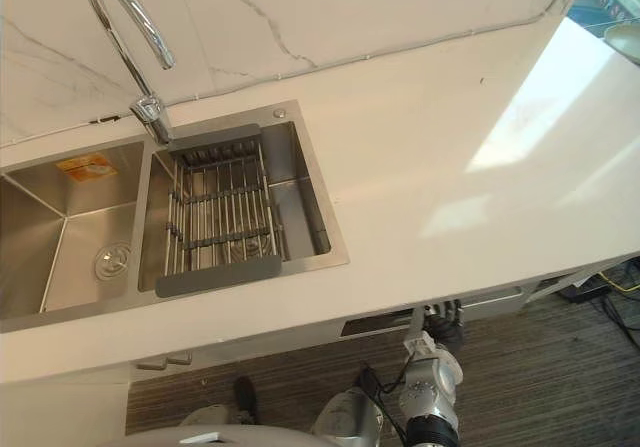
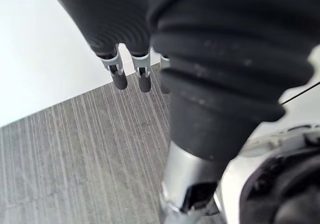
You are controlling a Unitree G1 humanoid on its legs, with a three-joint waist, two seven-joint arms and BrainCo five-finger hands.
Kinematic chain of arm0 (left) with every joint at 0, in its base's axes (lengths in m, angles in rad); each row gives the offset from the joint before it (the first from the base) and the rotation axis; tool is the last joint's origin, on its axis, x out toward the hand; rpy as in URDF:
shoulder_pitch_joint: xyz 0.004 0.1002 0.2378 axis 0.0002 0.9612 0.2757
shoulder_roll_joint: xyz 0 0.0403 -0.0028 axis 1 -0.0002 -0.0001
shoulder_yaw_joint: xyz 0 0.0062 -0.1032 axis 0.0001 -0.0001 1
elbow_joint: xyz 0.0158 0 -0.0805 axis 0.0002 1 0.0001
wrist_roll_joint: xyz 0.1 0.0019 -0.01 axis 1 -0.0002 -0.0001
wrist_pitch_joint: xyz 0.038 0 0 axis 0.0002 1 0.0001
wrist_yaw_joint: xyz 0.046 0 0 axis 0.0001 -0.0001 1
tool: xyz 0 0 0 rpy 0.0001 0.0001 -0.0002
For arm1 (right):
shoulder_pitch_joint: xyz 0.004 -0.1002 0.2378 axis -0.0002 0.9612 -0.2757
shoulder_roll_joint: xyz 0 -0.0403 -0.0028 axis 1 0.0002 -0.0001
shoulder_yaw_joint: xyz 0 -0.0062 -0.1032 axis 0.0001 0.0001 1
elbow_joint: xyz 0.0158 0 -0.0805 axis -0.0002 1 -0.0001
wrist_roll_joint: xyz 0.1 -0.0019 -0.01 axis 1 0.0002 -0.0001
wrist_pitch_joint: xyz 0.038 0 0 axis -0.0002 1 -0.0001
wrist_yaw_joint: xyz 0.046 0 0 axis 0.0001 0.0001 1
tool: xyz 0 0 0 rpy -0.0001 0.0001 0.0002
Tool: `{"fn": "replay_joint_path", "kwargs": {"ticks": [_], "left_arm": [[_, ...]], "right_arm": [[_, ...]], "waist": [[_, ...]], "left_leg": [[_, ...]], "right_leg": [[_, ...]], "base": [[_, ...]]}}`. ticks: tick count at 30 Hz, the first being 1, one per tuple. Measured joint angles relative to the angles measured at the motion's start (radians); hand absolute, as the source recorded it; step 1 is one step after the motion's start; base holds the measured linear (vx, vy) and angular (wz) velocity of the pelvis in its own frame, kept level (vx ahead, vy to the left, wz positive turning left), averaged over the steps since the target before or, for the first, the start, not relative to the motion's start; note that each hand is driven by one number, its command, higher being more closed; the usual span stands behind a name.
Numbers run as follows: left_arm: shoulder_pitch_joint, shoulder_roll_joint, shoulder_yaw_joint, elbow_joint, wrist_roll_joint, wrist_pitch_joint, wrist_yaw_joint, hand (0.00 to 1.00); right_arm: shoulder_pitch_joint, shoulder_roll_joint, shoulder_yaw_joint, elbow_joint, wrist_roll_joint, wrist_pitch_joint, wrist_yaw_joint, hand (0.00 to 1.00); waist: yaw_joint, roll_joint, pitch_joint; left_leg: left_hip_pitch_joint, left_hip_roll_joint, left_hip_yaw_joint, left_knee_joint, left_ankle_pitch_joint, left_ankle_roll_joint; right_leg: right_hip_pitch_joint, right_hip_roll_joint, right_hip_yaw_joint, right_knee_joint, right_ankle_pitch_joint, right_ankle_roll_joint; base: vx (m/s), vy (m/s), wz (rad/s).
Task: Walk over to the sink, pick up the cup, carry it to the dishwasher, place the cup inside the dishwasher, then close the dishwasher door
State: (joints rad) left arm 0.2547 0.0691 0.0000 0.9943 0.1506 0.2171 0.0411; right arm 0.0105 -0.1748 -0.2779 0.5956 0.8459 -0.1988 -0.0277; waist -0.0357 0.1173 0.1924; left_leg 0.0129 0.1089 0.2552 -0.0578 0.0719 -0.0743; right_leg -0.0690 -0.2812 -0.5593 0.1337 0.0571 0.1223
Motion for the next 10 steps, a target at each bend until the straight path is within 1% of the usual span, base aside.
{"fn": "replay_joint_path", "kwargs": {"ticks": [1,2,3,5,6,7,8,10], "left_arm": [[-0.008,0.002,0.001,0.0,-0.046,-0.008,0.002,0.0],[-0.013,0.003,0.001,0.0,-0.077,-0.015,0.002,0.0],[-0.019,0.003,0.004,0.0,-0.175,-0.03,0.002,0.0],[-0.016,0.003,0.004,0.002,-0.255,-0.032,-0.001,0.0],[-0.007,0.001,0.004,0.004,-0.311,-0.033,-0.003,0.0],[-0.003,0.003,0.004,0.005,-0.357,-0.034,-0.009,0.0],[-0.002,0.005,0.003,0.005,-0.375,-0.034,-0.015,0.0],[0.006,0.018,0.0,0.006,-0.44,-0.041,-0.053,0.0]], "right_arm": [[0.024,0.003,0.048,-0.01,-0.025,0.011,0.015,0.0],[0.038,0.005,0.07,-0.021,-0.04,0.019,0.021,0.0],[0.072,0.009,0.098,-0.027,-0.114,0.031,0.042,0.0],[0.105,0.009,0.161,-0.011,-0.192,0.051,0.076,0.0],[0.117,0.014,0.182,0.042,-0.243,0.057,0.093,0.0],[0.125,0.035,0.185,0.12,-0.294,0.061,0.096,0.0],[0.125,0.044,0.182,0.159,-0.308,0.063,0.096,0.0],[0.118,0.04,0.13,0.246,-0.337,0.058,0.092,0.0]], "waist": [[0.002,0.0,-0.001],[0.004,0.002,-0.002],[0.007,0.001,-0.002],[0.009,0.002,-0.003],[0.009,0.002,-0.003],[0.013,0.001,-0.004],[0.016,0.0,-0.004],[0.02,-0.01,-0.007]], "left_leg": [[-0.007,0.018,-0.009,0.0,0.005,-0.008],[-0.013,0.026,-0.009,0.0,0.007,-0.012],[-0.016,0.044,-0.009,-0.007,0.012,-0.024],[-0.011,0.06,-0.009,-0.016,0.015,-0.031],[-0.011,0.069,-0.011,-0.016,0.016,-0.036],[-0.011,0.077,-0.011,-0.017,0.02,-0.042],[-0.011,0.078,-0.011,-0.018,0.02,-0.042],[-0.009,0.075,-0.008,-0.025,0.021,-0.042]], "right_leg": [[0.006,0.027,0.0,-0.022,-0.001,-0.001],[0.007,0.037,0.0,-0.03,-0.001,-0.001],[0.014,0.065,-0.003,-0.054,-0.001,-0.001],[0.023,0.086,-0.008,-0.071,-0.001,-0.001],[0.033,0.095,-0.022,-0.081,-0.001,-0.002],[0.038,0.099,-0.036,-0.081,-0.001,-0.002],[0.04,0.099,-0.04,-0.08,-0.001,-0.002],[0.052,0.093,-0.056,-0.084,0.0,-0.004]], "base": [[-0.05,-0.132,0.15],[-0.05,-0.142,0.13],[-0.02,-0.079,0.05],[0.0,-0.088,0.03],[0.02,-0.083,0.13],[0.03,-0.053,0.17],[0.03,-0.026,0.15],[0.04,0.0,0.19]]}}
